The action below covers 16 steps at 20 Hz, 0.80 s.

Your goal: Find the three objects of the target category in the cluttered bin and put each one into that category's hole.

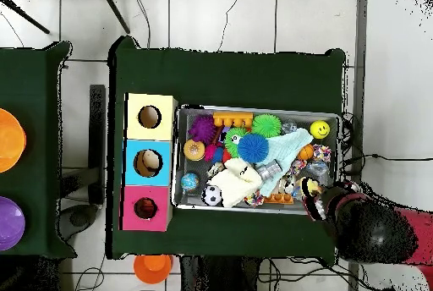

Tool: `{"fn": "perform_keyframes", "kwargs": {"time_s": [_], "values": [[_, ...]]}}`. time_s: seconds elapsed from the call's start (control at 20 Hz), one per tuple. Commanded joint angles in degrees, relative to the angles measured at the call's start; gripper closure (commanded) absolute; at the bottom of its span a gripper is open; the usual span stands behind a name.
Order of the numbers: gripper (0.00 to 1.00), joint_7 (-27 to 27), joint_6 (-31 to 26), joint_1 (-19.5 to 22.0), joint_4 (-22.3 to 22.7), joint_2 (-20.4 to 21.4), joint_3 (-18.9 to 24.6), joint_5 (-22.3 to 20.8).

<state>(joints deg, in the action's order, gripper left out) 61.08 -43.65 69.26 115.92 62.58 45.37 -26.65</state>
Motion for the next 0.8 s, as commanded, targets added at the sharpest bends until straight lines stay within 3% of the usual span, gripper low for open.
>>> {"fn": "perform_keyframes", "kwargs": {"time_s": [0.05,0.5,0.8], "values": [[1.0,1.45,-0.93,-5.52,8.71,6.53,3.37,5.54],[1.0,6.11,-0.05,-12.86,11.11,11.32,-0.5,11.8],[1.0,10.64,2.42,-18.6,11.29,10.71,-2.71,14.22]]}}
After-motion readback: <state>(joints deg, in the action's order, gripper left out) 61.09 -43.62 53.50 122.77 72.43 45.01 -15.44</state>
